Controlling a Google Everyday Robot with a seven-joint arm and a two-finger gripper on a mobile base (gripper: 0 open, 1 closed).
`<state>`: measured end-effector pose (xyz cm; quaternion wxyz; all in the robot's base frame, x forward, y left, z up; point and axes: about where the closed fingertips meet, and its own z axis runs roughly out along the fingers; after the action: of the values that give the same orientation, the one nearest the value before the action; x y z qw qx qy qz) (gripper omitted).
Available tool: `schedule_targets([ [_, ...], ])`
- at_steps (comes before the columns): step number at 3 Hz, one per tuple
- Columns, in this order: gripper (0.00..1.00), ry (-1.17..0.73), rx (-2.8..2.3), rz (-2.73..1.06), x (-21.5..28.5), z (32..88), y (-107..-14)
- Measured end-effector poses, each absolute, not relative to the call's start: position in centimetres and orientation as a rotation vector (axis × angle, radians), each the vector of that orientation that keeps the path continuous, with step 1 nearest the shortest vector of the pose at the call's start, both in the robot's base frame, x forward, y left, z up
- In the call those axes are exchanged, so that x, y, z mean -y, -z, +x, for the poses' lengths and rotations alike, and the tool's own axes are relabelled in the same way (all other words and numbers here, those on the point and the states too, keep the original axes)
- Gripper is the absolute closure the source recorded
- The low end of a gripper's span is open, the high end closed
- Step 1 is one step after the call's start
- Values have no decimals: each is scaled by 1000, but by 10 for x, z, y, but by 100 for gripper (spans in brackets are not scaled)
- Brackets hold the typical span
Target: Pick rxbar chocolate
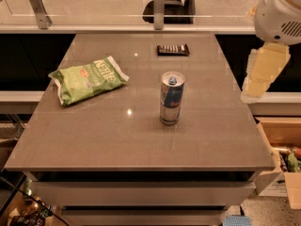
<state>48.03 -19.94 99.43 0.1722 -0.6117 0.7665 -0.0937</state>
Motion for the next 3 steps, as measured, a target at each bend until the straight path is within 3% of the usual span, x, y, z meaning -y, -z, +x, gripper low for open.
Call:
schedule_targets([
  [3,0,556,-2004,-1834,177,561,-994],
])
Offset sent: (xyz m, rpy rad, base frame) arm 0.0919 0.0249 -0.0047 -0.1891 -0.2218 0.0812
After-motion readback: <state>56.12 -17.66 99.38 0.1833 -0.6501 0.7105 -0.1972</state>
